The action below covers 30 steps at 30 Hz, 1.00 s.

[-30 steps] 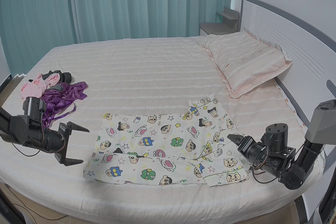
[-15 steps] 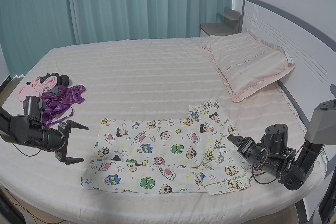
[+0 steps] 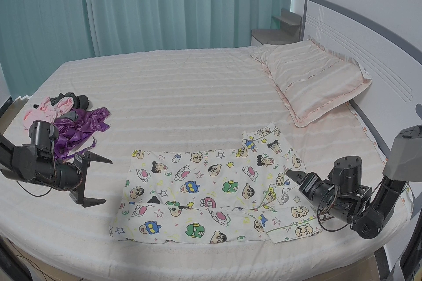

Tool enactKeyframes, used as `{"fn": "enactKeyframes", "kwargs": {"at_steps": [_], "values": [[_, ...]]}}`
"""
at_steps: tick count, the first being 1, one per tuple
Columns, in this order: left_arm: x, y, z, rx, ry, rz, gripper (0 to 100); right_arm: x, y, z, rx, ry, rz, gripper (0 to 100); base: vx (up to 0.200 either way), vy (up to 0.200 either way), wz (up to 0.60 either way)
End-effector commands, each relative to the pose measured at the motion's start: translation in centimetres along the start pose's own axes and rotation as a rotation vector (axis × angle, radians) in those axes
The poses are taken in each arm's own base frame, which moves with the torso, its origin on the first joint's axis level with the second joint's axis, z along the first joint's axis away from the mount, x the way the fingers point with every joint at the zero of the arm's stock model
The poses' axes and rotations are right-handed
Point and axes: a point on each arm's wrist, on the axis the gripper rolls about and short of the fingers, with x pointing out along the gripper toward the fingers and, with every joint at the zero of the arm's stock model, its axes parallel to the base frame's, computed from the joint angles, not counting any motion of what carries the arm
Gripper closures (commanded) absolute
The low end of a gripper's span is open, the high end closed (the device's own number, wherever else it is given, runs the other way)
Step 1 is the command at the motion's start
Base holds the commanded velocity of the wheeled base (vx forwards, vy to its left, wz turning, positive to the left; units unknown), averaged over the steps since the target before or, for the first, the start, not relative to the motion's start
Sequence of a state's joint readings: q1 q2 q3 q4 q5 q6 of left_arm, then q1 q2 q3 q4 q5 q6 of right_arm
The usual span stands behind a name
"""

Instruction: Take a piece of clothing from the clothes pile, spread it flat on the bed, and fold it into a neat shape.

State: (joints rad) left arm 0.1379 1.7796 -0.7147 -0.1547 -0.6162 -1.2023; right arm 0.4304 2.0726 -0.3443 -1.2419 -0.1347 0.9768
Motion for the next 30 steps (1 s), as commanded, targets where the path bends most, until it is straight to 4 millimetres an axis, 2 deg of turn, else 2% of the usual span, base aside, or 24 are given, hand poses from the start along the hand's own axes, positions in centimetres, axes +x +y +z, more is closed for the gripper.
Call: {"fn": "enactKeyframes", "kwargs": {"at_steps": [1, 4, 8, 10, 14, 18, 19, 20, 22, 30], "values": [[-0.1, 0.3, -0.2, 0.021, 0.003, 0.006, 0, -0.1, 0.0, 0.0, -0.003, 0.000, 0.000, 0, 0.000, 0.200, 0.00], [-0.4, 0.6, -0.5, 0.059, 0.003, 0.009, 0, -0.2, -0.1, -0.1, -0.012, 0.004, -0.005, 0, 0.000, 0.000, 0.00], [-2.0, 2.0, -2.1, 0.234, -0.027, 0.023, 0, -0.6, -0.4, -0.2, -0.057, 0.007, -0.012, 0, 0.000, 0.000, 0.00], [-2.8, 3.6, -3.3, 0.400, -0.050, 0.063, 0, -1.3, -0.5, -0.3, -0.072, 0.000, 0.002, 0, 0.000, 0.000, 0.00], [-2.6, 5.1, -3.9, 0.633, -0.004, 0.112, 0, -2.2, -0.7, -0.8, -0.121, 0.012, 0.016, 0, 0.000, 0.000, 0.00], [-2.2, 5.0, -4.0, 0.704, 0.016, 0.108, 0, -3.0, -1.0, -2.1, -0.172, 0.050, 0.026, 0, 0.000, 0.000, 0.00], [-1.4, 4.6, -4.6, 0.760, 0.055, 0.113, 0, -3.8, -0.9, -3.3, -0.217, 0.089, 0.049, 0, 0.000, 0.000, 0.00], [-1.2, 4.6, -4.7, 0.769, 0.062, 0.117, 0, -3.9, -0.8, -3.4, -0.221, 0.092, 0.054, 0, 0.000, 0.000, 0.00], [0.9, 4.6, -4.9, 0.841, 0.103, 0.170, 0, -4.5, -0.8, -4.9, -0.257, 0.127, 0.066, 0, 0.000, 0.000, 0.00], [4.3, 6.4, -5.6, 0.918, 0.161, 0.237, 0, -4.5, -1.1, -7.5, -0.315, 0.117, 0.025, 0, 0.000, 0.000, 0.00]]}}
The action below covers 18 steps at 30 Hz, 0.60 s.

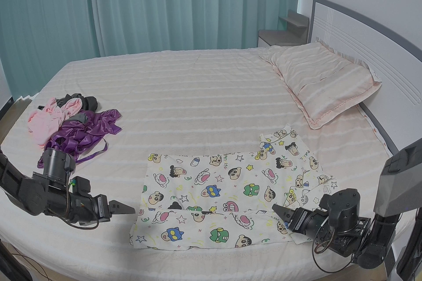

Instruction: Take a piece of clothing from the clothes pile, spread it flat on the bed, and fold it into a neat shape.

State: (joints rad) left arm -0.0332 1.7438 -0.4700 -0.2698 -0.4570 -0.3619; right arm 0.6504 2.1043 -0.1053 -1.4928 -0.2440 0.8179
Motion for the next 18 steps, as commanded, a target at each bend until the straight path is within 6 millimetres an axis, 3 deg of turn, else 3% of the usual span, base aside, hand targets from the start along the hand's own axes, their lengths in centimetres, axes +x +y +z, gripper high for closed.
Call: {"fn": "enactKeyframes", "kwargs": {"at_steps": [1, 8, 18], "values": [[3.5, 0.7, -2.0, 0.024, 0.123, 0.055, 0, -0.2, -0.3, -2.1, -0.046, 0.054, -0.014, 0, 0.000, 0.000, 0.00], [6.3, 2.1, -2.4, 0.053, 0.042, 0.121, 0, -0.4, -0.3, -2.0, -0.040, 0.054, -0.009, 0, 0.000, 0.000, 0.00], [7.9, 1.9, -2.8, 0.058, 0.053, 0.104, 0, -0.4, -0.4, -2.0, -0.035, 0.051, -0.010, 0, 0.000, 0.000, 0.00]]}}
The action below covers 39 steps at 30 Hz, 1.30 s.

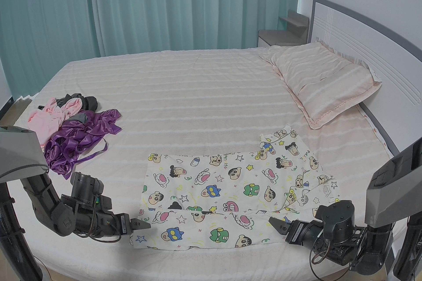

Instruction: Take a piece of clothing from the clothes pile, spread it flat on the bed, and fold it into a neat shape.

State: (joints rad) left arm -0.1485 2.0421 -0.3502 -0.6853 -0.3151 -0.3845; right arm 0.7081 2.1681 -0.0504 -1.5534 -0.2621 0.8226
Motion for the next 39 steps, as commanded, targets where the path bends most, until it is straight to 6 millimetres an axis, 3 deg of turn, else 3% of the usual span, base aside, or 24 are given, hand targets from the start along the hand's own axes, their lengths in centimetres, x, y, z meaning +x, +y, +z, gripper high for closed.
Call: {"fn": "enactKeyframes", "kwargs": {"at_steps": [1, 20, 21, 39], "values": [[1.2, 0.2, -0.7, 0.000, 0.040, 0.009, 0, 0.1, 0.0, 0.0, 0.004, -0.005, 0.005, 0, 0.000, 0.000, 0.00], [2.0, -0.7, 0.1, -0.065, -0.049, -0.052, 0, 0.2, 0.0, 0.1, 0.013, -0.007, 0.005, 0, 0.000, 0.000, 0.00], [2.2, -0.6, 0.1, -0.065, -0.049, -0.050, 100, 0.2, 0.0, 0.1, 0.016, -0.010, 0.006, 0, 0.000, 0.000, 0.00], [1.9, 0.0, -1.6, -0.052, -0.034, 0.060, 100, 0.3, -0.1, 0.5, 0.026, -0.023, 0.001, 0, 0.000, 0.000, 0.00]]}}
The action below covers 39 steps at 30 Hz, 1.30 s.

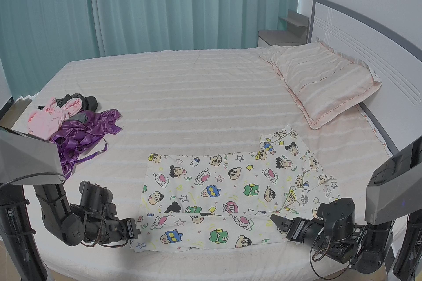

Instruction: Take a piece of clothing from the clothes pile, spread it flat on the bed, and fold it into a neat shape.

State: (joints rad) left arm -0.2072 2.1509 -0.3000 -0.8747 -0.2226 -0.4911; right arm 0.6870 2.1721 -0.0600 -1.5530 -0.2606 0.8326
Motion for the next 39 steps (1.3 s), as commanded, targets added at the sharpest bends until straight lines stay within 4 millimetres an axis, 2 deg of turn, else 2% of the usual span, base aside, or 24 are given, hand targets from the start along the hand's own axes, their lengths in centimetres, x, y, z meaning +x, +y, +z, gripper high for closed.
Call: {"fn": "enactKeyframes", "kwargs": {"at_steps": [1, 6, 14, 15, 22, 25, 27, 28, 32, 39], "values": [[-0.2, 0.2, -0.4, -0.001, 0.006, 0.012, 100, 0.0, 0.1, 0.1, 0.004, -0.009, 0.010, 0, 0.000, 0.000, 0.00], [-0.8, 0.3, -0.7, 0.018, 0.002, 0.036, 100, 0.0, 0.1, 0.1, 0.004, -0.008, 0.009, 0, 0.000, 0.000, 0.00], [-0.6, 0.2, -0.4, 0.021, -0.014, 0.041, 100, 0.0, 0.1, 0.1, 0.004, -0.008, 0.009, 0, 0.000, 0.000, 0.00], [-0.6, 0.2, -0.4, 0.021, -0.014, 0.041, 0, 0.0, 0.1, 0.1, 0.002, -0.008, 0.009, 0, 0.000, 0.000, 0.00], [-0.7, 0.2, 0.2, -0.001, -0.039, 0.036, 0, 0.0, 0.1, 0.1, 0.004, -0.009, 0.010, 0, 0.000, 0.000, 0.00], [-2.2, 0.3, 0.6, -0.076, -0.083, 0.015, 0, 0.0, 0.1, 0.1, 0.010, -0.009, 0.010, 0, 0.000, 0.000, 0.00], [-2.5, 0.2, 0.5, -0.086, -0.087, 0.013, 0, 0.0, 0.1, 0.1, 0.012, -0.010, 0.012, 0, 0.000, 0.000, 0.00], [-4.1, 0.0, 0.5, -0.115, -0.127, -0.009, 0, 0.0, 0.1, 0.1, 0.016, -0.009, 0.011, 0, 0.000, 0.000, 0.00], [-6.7, 0.1, 0.5, -0.146, -0.170, -0.083, 0, 0.0, 0.1, 0.1, 0.016, -0.009, 0.011, 0, 0.000, 0.000, 0.00], [-7.5, 1.7, 0.9, -0.210, -0.204, -0.064, 0, 0.0, 0.1, 0.2, 0.019, -0.014, 0.010, 0, 0.000, 0.000, 0.00]]}}
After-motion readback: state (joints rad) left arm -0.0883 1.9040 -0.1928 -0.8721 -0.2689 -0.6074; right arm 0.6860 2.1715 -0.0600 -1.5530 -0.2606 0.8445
